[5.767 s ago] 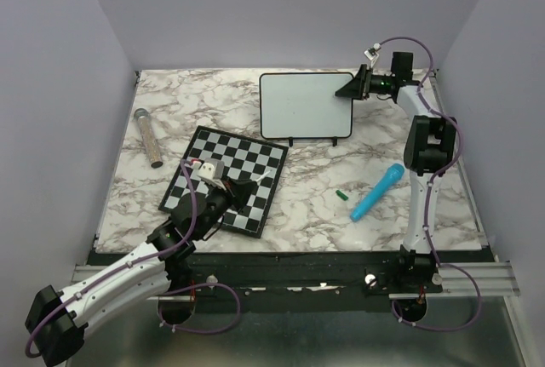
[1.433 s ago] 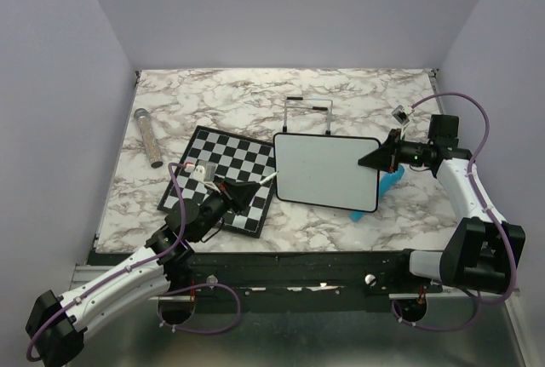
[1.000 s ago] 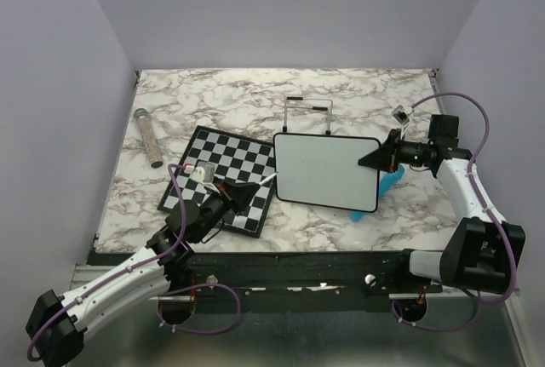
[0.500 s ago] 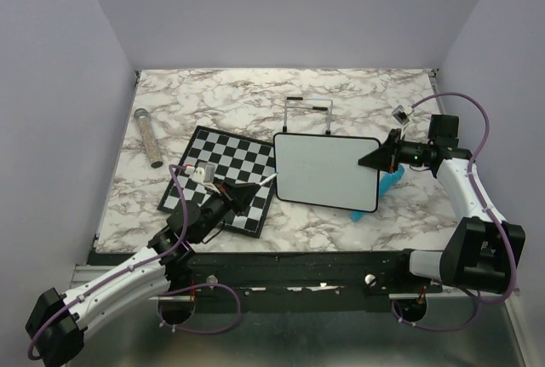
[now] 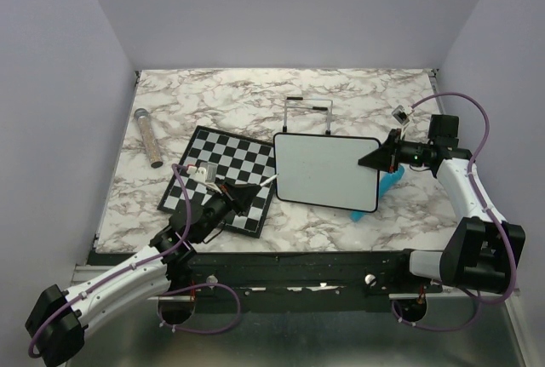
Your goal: Write a sentence on the whiteboard
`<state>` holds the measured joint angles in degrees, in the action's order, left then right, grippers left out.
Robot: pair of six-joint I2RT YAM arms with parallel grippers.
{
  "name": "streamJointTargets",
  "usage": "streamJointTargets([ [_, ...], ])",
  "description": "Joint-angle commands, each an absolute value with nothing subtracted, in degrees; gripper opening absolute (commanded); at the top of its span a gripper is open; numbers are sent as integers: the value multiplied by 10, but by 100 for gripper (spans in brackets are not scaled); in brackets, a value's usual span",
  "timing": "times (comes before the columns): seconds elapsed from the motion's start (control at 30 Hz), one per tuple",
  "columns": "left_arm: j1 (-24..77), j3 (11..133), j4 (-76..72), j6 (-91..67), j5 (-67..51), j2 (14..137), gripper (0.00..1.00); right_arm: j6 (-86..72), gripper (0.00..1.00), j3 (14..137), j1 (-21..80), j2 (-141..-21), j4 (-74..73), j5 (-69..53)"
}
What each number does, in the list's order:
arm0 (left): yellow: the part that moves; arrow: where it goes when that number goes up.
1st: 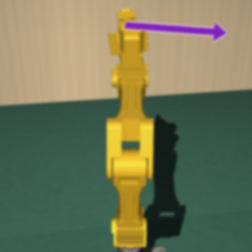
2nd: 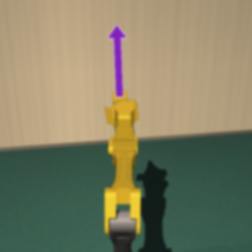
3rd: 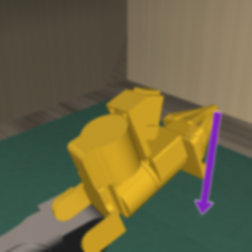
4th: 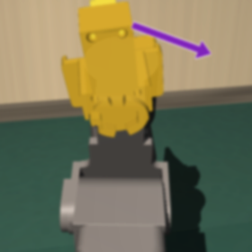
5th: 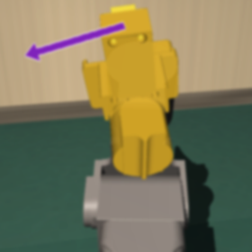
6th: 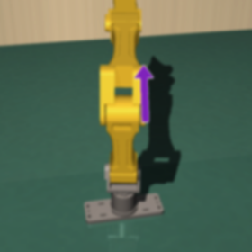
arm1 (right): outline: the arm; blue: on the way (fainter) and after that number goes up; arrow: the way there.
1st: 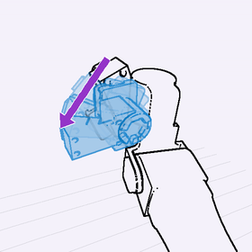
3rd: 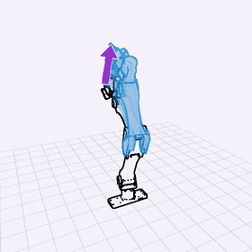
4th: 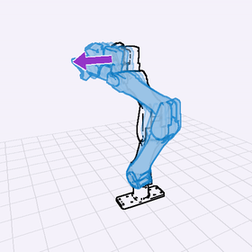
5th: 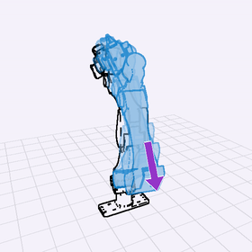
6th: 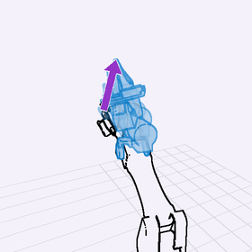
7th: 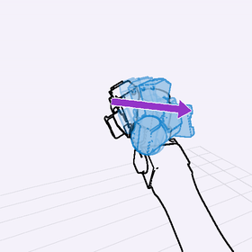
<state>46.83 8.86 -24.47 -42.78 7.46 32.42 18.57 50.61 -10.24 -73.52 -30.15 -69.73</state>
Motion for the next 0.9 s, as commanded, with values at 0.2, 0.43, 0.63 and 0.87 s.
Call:
streamJointTargets([
  [0.2, 466, 83, -274, -432, 75, 325, 0, 225, 1, 509, -107, -741, -308, -662],
  [0.43, 465, 83, -276, -437, 75, 324, 0, 228, 0, 509, -107, -744, -308, -661],
  [0.63, 466, 90, -285, -439, 74, 330, 0, 241, 1, 508, -107, -745, -313, -660],
  [0.87, 464, 98, -298, -439, 69, 354, 0, 257, 1, 508, -107, -737, -317, -662],
])
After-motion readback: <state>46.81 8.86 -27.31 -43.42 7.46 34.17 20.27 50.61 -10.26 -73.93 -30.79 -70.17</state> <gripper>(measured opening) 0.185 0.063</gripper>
